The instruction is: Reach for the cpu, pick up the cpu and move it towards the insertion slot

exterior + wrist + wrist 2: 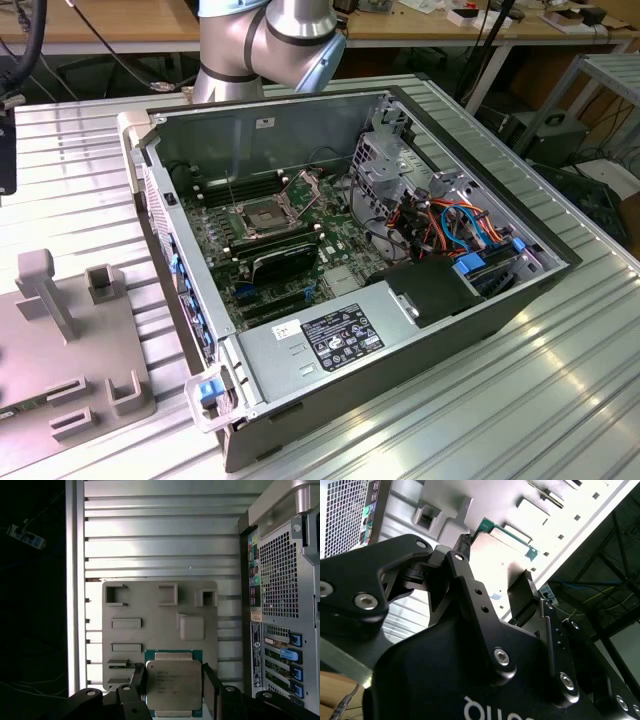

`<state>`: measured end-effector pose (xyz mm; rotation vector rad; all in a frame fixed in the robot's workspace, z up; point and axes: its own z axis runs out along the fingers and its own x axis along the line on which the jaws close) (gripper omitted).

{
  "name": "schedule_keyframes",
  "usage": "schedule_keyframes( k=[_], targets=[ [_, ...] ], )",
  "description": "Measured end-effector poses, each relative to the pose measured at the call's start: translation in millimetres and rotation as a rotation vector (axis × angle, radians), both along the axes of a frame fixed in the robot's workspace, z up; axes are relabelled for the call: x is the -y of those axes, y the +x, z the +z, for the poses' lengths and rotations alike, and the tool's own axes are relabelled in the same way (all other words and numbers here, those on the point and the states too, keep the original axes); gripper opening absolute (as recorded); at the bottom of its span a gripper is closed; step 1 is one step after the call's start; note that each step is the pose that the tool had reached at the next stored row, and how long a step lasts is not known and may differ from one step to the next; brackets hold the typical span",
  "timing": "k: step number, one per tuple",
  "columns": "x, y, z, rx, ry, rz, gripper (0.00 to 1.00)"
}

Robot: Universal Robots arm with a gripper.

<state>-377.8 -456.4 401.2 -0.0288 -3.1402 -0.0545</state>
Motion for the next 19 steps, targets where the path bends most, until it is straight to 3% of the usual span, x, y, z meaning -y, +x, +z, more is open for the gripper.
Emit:
schedule_keyframes(
  k=[19],
  targets=[
    [0.0, 22.8, 0.0, 0.0, 0.0, 0.0, 0.55]
  ],
)
